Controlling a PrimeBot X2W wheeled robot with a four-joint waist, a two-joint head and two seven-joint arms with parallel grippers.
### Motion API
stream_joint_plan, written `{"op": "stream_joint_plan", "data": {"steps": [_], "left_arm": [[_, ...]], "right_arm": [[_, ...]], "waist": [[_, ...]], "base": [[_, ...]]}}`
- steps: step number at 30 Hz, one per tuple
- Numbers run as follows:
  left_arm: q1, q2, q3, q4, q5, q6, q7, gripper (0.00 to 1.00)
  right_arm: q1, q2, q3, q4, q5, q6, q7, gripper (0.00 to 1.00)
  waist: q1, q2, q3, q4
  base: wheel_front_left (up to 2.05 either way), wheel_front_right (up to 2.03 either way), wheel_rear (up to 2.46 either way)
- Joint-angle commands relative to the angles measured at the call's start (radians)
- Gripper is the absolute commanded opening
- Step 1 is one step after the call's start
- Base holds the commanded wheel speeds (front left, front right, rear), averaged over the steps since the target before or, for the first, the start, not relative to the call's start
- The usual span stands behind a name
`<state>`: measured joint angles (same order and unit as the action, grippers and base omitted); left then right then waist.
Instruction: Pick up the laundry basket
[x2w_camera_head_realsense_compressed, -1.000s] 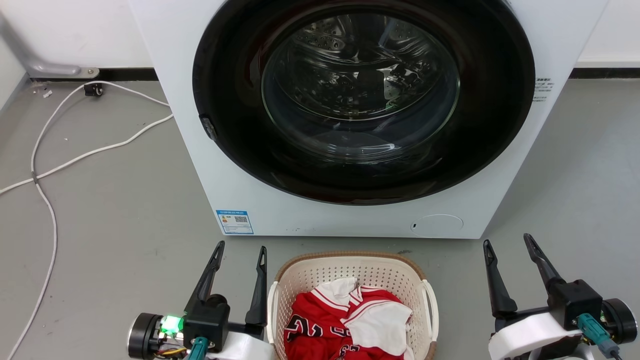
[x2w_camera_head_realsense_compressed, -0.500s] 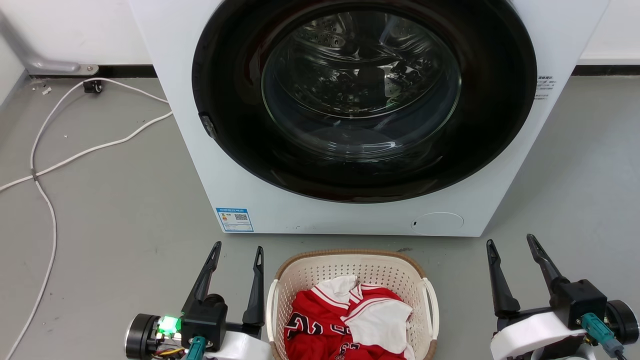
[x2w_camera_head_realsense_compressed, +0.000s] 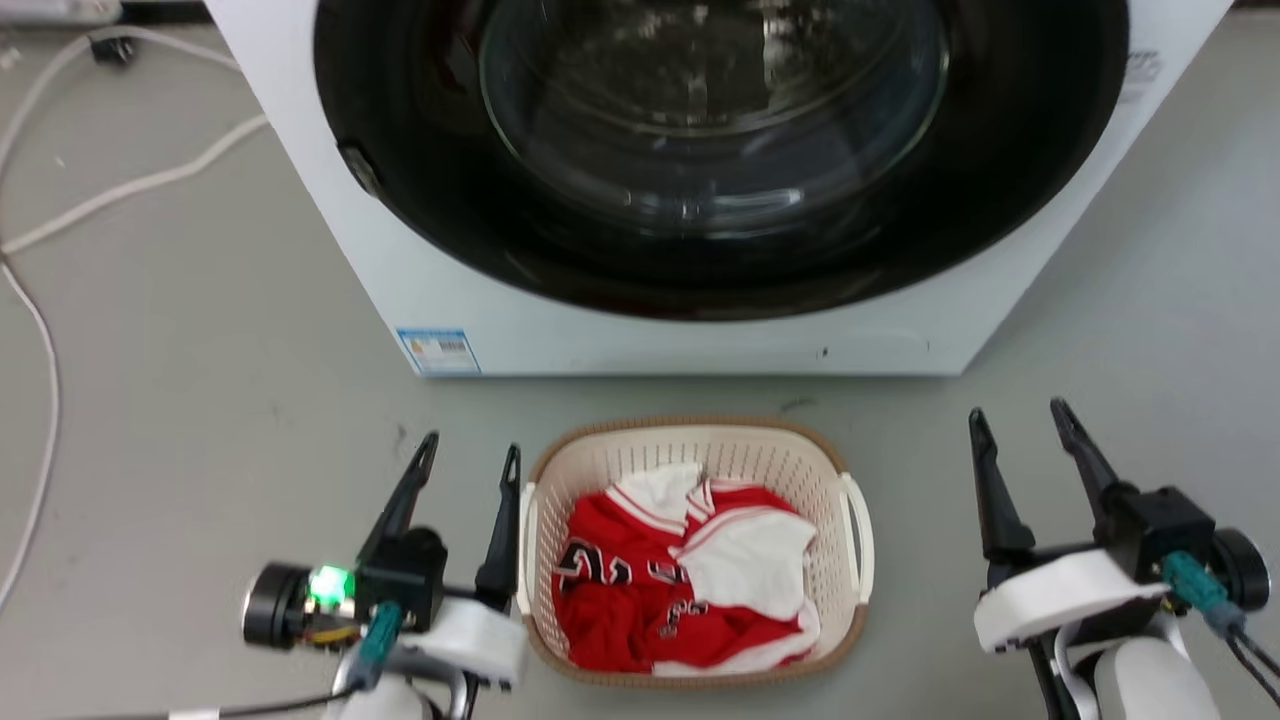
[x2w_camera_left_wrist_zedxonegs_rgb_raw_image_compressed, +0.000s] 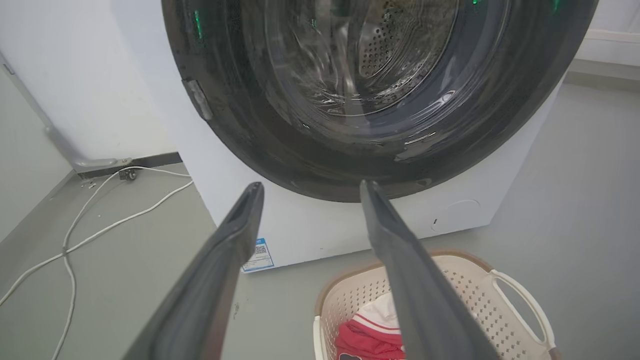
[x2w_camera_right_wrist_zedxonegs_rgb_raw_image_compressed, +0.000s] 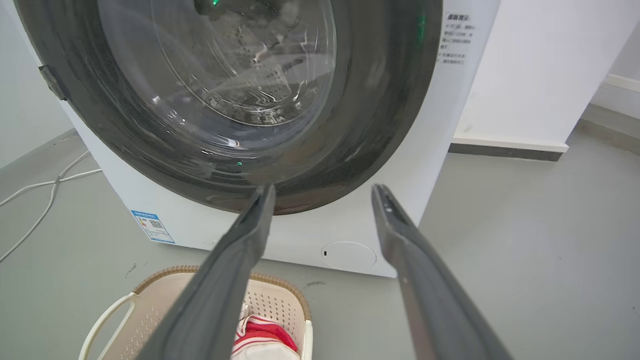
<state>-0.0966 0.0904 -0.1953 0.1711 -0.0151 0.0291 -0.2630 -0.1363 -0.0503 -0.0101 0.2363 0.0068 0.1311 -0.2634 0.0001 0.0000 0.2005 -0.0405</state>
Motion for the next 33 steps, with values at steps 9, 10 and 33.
{"op": "stream_joint_plan", "data": {"steps": [9, 10, 33], "left_arm": [[-0.234, 0.048, -0.023, 0.195, 0.026, -0.064, -0.003, 1.0], [-0.257, 0.052, -0.024, 0.216, 0.027, -0.068, -0.003, 1.0], [-0.681, 0.076, -0.066, 0.829, -0.057, -0.156, 0.001, 1.0]], "right_arm": [[-0.162, 0.001, 0.01, 0.135, 0.001, -0.001, -0.002, 1.0], [-0.185, 0.001, 0.012, 0.154, 0.001, -0.001, -0.002, 1.0], [-0.575, 0.0, 0.008, 0.655, 0.001, -0.001, 0.2, 1.0]], "waist": [[-0.0001, 0.0, 0.292, -0.013], [-0.0001, 0.0, 0.316, -0.014], [-0.0001, 0.0, 0.577, -0.004]], "base": [[0.0, 0.0, 0.0], [0.0, 0.0, 0.0], [0.0, 0.0, 0.0]]}}
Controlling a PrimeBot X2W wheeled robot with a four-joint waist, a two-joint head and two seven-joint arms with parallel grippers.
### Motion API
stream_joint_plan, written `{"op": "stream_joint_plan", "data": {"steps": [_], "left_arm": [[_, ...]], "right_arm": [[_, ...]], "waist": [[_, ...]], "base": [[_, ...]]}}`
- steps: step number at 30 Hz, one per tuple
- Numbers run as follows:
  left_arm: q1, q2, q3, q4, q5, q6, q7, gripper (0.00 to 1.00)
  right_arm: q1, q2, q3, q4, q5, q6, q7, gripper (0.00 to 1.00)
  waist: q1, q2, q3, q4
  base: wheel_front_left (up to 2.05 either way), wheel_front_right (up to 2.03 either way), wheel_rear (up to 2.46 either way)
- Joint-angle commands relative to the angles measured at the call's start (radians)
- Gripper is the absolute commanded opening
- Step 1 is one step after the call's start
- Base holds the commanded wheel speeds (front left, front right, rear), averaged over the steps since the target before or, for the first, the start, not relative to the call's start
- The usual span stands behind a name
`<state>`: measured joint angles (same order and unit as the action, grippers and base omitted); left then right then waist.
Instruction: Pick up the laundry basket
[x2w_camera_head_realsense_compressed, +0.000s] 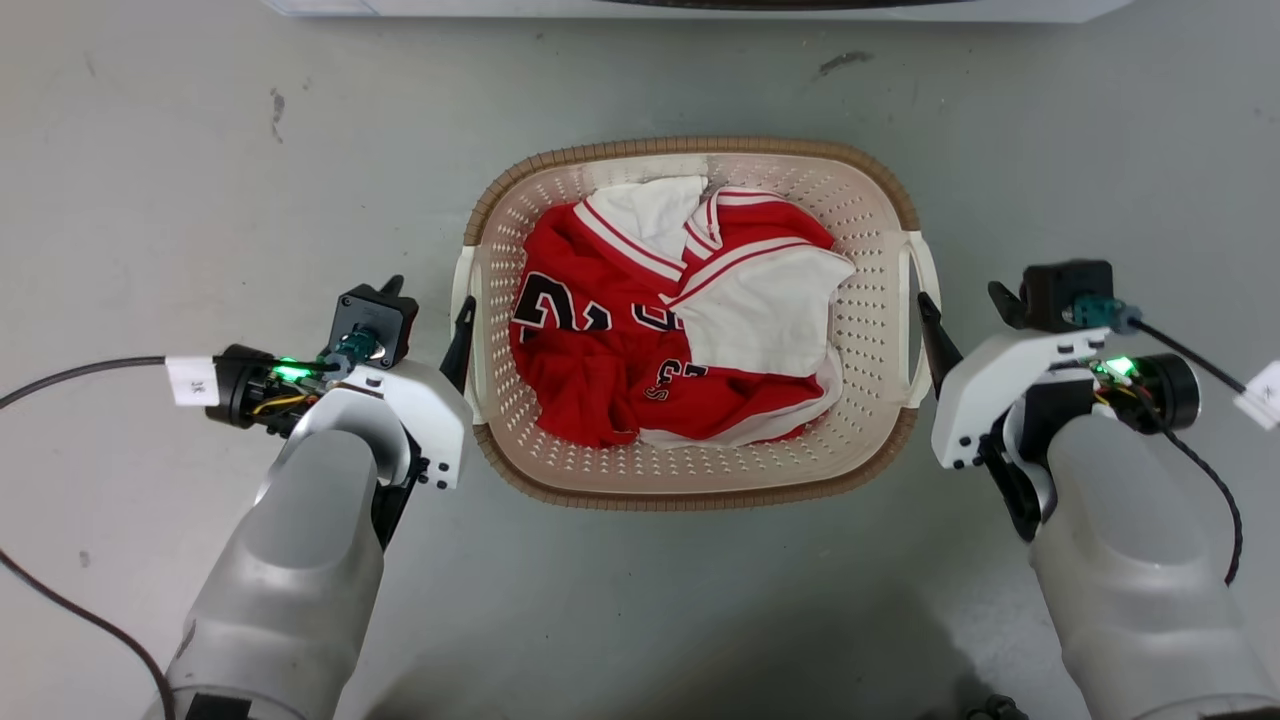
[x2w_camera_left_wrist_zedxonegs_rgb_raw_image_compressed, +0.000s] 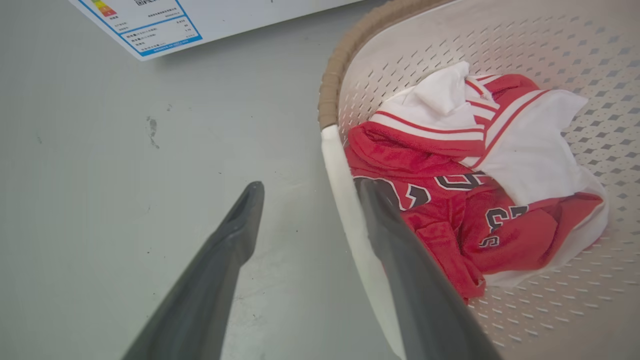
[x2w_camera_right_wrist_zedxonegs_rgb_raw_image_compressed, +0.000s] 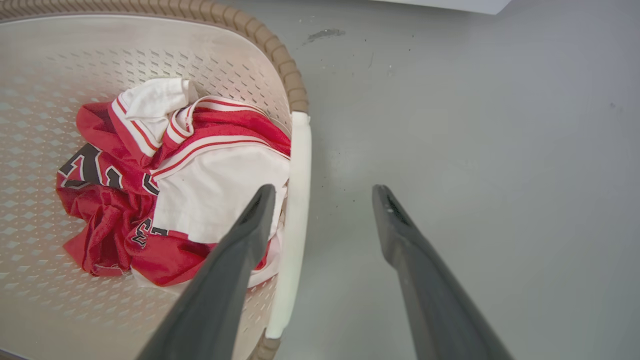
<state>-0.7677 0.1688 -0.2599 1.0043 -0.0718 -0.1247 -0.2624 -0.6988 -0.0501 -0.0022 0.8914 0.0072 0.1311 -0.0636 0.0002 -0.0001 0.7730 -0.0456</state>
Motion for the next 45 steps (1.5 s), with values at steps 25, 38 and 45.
{"op": "stream_joint_plan", "data": {"steps": [25, 38, 45], "left_arm": [[-0.205, 0.064, -0.473, 0.055, -0.434, -0.006, 0.292, 1.0], [-0.228, 0.129, -0.664, -0.011, -0.632, -0.004, 0.326, 0.0], [-0.245, 0.149, -0.733, -0.003, -0.694, -0.007, 0.31, 0.0]], "right_arm": [[-0.258, 0.0, 0.063, 0.269, 0.02, -0.001, 0.164, 1.0], [-0.316, 0.0, 0.047, 0.338, -0.018, -0.001, 0.17, 0.0], [-0.316, -0.013, 0.035, 0.352, -0.029, -0.001, 0.165, 0.0]], "waist": [[-0.0002, 0.0001, 0.111, 0.013], [-0.0002, 0.0001, 0.144, 0.018], [-0.0002, 0.0001, 0.134, 0.02]], "base": [[0.0, 0.0, 0.0], [0.0, 0.0, 0.0], [0.0, 0.0, 0.0]]}}
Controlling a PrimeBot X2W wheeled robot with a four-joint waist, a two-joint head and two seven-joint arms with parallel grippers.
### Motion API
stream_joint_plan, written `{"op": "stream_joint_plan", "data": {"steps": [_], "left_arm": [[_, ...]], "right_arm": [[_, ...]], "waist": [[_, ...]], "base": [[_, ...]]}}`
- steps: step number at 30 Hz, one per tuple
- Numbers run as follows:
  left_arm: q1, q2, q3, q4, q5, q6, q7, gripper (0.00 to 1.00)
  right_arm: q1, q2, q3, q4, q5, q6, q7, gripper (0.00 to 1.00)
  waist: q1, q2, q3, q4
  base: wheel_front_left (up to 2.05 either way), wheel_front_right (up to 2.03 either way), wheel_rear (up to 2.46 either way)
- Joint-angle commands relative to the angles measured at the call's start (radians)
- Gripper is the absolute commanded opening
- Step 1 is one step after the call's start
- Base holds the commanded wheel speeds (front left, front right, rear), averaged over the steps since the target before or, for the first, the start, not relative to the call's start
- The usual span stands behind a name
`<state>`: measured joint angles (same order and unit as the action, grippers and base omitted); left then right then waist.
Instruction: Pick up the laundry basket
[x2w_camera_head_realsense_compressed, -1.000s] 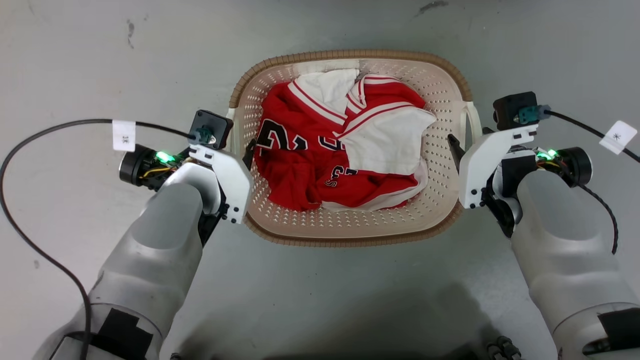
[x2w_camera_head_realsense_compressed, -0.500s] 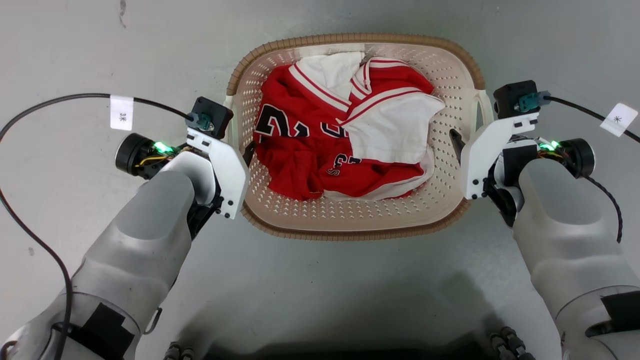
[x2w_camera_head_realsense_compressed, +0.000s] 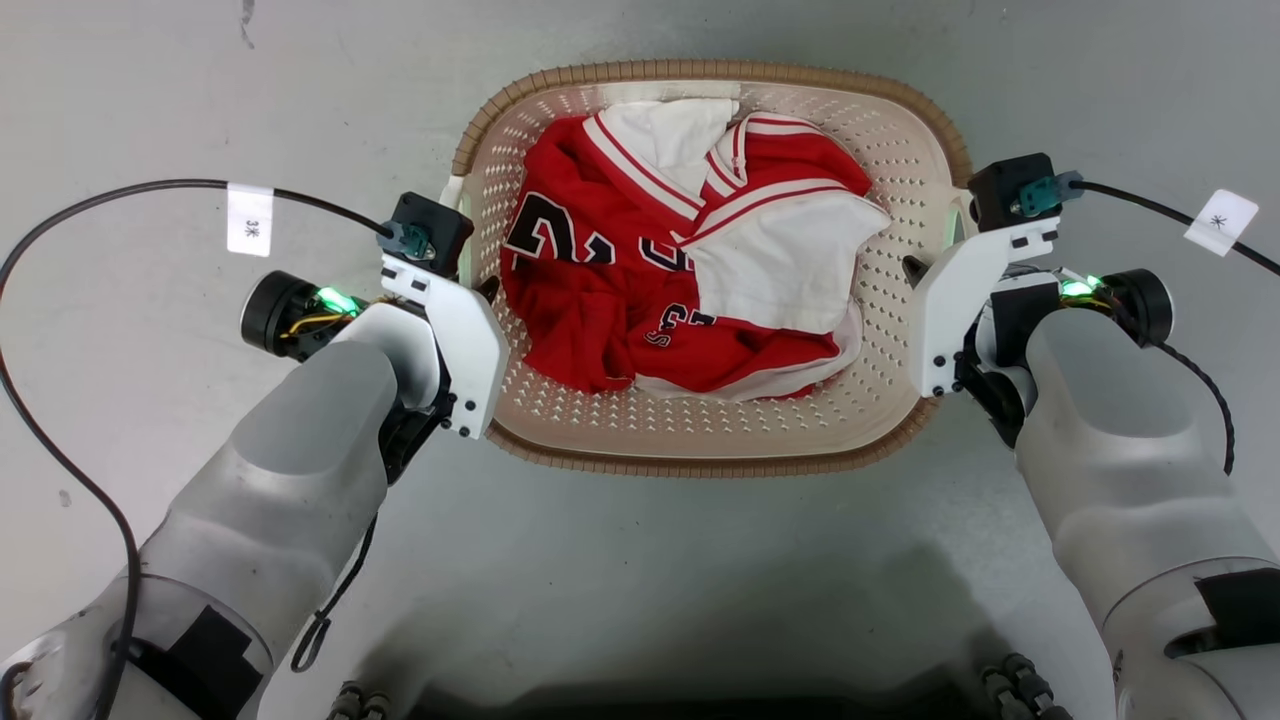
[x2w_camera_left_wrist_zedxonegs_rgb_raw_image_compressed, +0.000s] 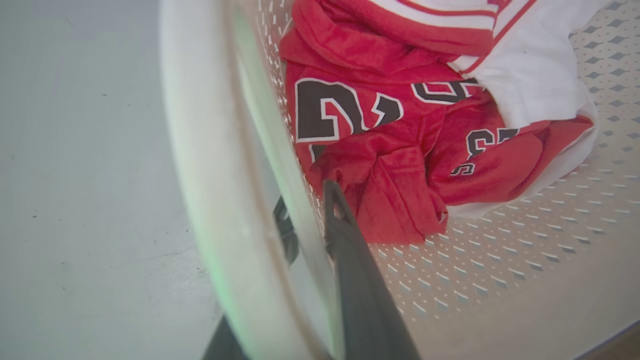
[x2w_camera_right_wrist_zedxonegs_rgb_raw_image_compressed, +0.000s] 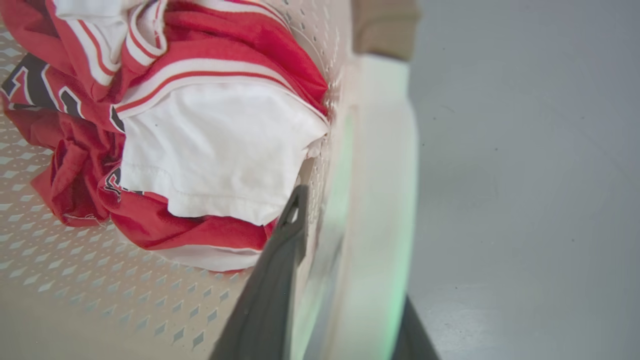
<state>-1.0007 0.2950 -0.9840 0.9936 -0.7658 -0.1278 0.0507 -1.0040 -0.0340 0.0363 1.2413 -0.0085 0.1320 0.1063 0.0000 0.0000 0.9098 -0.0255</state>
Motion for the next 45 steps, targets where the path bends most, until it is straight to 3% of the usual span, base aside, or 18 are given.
{"op": "stream_joint_plan", "data": {"steps": [1, 10, 18, 30, 45], "left_arm": [[-0.015, 0.025, -0.013, 0.012, -0.007, -0.004, -0.009, 0.0], [0.024, 0.041, -0.108, -0.001, -0.098, -0.004, 0.039, 0.0], [0.069, 0.097, -0.22, -0.079, -0.211, -0.007, 0.143, 0.0], [0.127, 0.179, -0.289, -0.206, -0.357, -0.008, 0.311, 0.0], [0.167, 0.219, -0.296, -0.282, -0.438, -0.008, 0.399, 0.0]], "right_arm": [[-0.011, -0.029, -0.01, 0.004, -0.014, -0.002, -0.009, 0.0], [0.012, -0.032, -0.043, 0.02, -0.074, -0.003, 0.018, 0.0], [0.043, -0.035, 0.006, 0.04, -0.092, -0.003, 0.188, 0.0], [0.098, -0.04, 0.107, 0.049, 0.002, -0.003, 0.439, 0.0], [0.152, -0.038, 0.259, 0.025, 0.181, -0.002, 0.549, 0.0]], "waist": [[0.0, 0.0, -0.005, -0.001], [0.0, 0.0, -0.092, -0.012], [0.0, 0.0, -0.247, -0.02], [0.0, 0.0, -0.508, -0.026], [0.0, 0.0, -0.736, -0.037]], "base": [[0.0, 0.0, 0.0], [0.0, 0.0, 0.0], [0.0, 0.0, 0.0], [0.0, 0.0, 0.0], [0.0, 0.0, 0.0]]}}
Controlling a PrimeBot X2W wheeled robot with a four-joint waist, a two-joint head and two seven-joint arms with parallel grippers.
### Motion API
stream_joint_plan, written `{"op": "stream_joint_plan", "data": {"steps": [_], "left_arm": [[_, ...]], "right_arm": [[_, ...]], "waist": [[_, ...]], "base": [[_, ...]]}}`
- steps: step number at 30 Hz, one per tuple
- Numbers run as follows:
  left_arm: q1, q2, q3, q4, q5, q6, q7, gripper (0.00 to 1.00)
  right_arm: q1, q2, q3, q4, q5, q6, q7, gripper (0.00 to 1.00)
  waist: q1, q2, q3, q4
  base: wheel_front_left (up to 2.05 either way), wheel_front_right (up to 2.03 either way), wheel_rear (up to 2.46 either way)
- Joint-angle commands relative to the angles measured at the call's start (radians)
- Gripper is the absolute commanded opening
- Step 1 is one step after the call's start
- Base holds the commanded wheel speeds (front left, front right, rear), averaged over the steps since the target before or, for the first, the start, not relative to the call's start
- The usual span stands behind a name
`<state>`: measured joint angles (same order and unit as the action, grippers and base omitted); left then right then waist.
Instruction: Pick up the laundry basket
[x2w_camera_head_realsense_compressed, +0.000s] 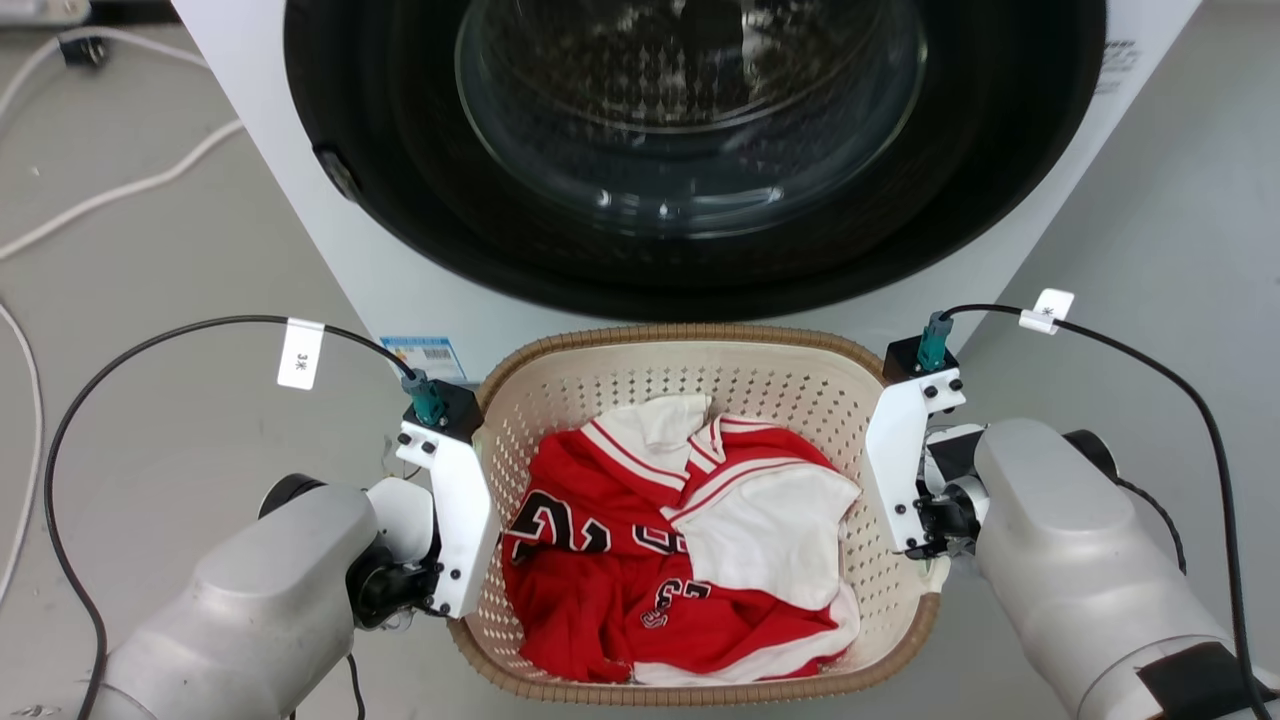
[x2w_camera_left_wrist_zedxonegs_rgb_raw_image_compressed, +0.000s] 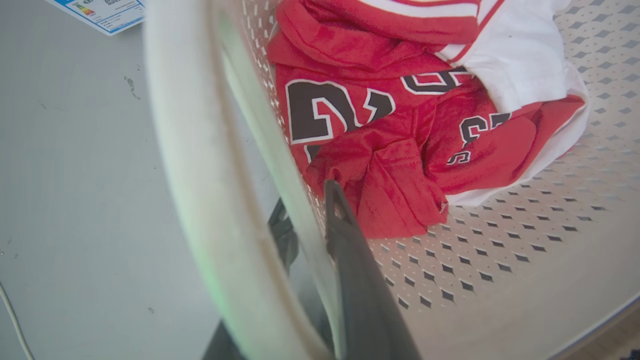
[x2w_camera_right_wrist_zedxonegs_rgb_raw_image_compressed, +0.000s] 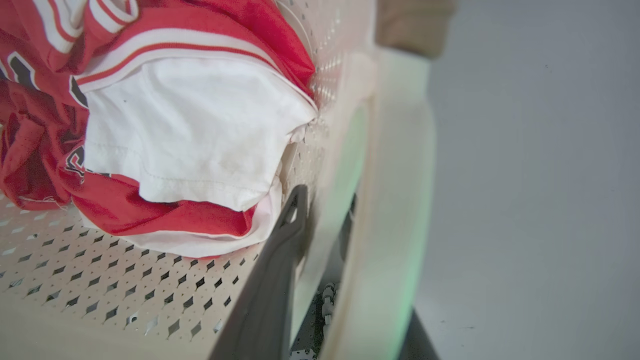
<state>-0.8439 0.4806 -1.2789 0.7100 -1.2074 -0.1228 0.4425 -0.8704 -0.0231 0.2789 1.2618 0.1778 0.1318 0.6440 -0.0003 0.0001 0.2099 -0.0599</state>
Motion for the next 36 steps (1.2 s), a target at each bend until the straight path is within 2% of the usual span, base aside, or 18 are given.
{"op": "stream_joint_plan", "data": {"steps": [1, 18, 36], "left_arm": [[0.014, 0.034, -0.001, -0.001, -0.001, -0.013, 0.014, 0.0], [0.117, 0.031, -0.003, -0.024, -0.022, -0.014, 0.092, 0.0], [0.159, 0.024, -0.003, -0.035, -0.033, -0.014, 0.12, 0.0]], "right_arm": [[0.022, -0.048, 0.023, 0.004, 0.003, -0.002, 0.02, 0.0], [0.093, -0.054, 0.108, -0.018, 0.134, -0.002, 0.103, 0.0], [0.142, -0.083, 0.2, -0.072, 0.232, -0.001, 0.164, 0.0]], "waist": [[0.0003, -0.0001, -0.046, -0.002], [0.0003, -0.0001, -0.2, 0.009], [0.0003, -0.0001, -0.236, -0.002]], "base": [[0.0, 0.0, 0.0], [0.0, 0.0, 0.0], [0.0, 0.0, 0.0]]}}
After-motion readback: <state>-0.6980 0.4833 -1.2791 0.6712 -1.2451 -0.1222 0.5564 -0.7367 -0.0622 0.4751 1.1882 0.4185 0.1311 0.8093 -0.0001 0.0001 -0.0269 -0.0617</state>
